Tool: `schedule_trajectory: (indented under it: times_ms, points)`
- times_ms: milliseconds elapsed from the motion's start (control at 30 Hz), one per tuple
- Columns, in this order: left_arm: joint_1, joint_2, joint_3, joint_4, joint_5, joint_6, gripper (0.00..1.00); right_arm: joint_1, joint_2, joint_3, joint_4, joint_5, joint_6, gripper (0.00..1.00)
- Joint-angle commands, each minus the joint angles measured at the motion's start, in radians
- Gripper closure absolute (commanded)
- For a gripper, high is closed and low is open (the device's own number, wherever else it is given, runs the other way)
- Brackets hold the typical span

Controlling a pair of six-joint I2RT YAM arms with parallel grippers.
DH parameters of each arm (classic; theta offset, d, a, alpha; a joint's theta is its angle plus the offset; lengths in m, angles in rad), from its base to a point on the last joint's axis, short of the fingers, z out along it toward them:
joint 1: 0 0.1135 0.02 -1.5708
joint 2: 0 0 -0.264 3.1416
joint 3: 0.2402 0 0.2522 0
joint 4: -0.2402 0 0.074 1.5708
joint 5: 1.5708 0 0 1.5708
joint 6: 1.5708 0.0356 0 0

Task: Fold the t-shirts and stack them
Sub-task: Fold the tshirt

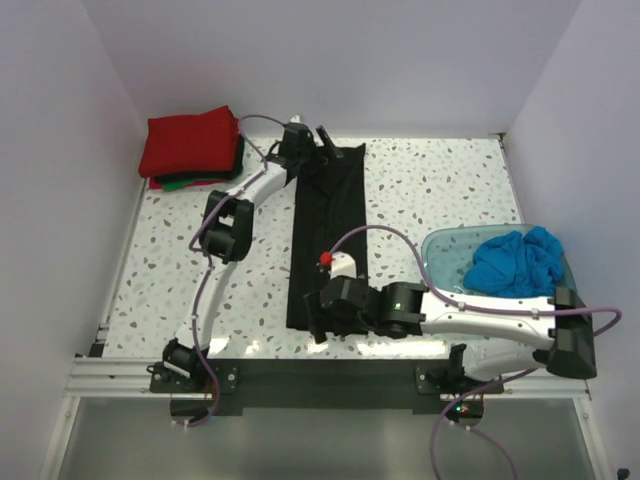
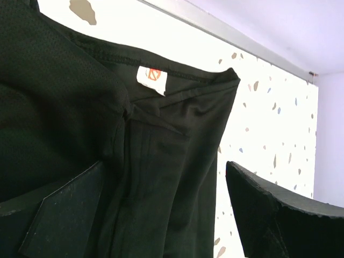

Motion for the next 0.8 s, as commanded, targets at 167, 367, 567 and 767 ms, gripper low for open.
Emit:
schedule_trajectory:
  times_ms: [167, 367, 567, 767]
  points:
    - [-0.036, -0.256, -0.063, -0.143, 0.070, 0.140, 0.00, -0.118, -0.146, -0.064, -0.176, 0.221, 0.065, 0.01]
    - [-0.050, -0.504, -0.132, -0.253, 0.070, 0.200, 0.00, -0.173, -0.236, -0.145, -0.173, 0.210, 0.125, 0.01]
    - [-0.066, -0.858, -0.625, -0.326, -0.010, 0.240, 0.00, -0.185, -0.304, -0.246, -0.196, 0.200, 0.188, 0.01]
    - [-0.110, -1.297, -1.324, -0.138, 0.006, 0.113, 0.00, -0.195, -0.347, -0.363, -0.023, 0.077, 0.198, 0.01]
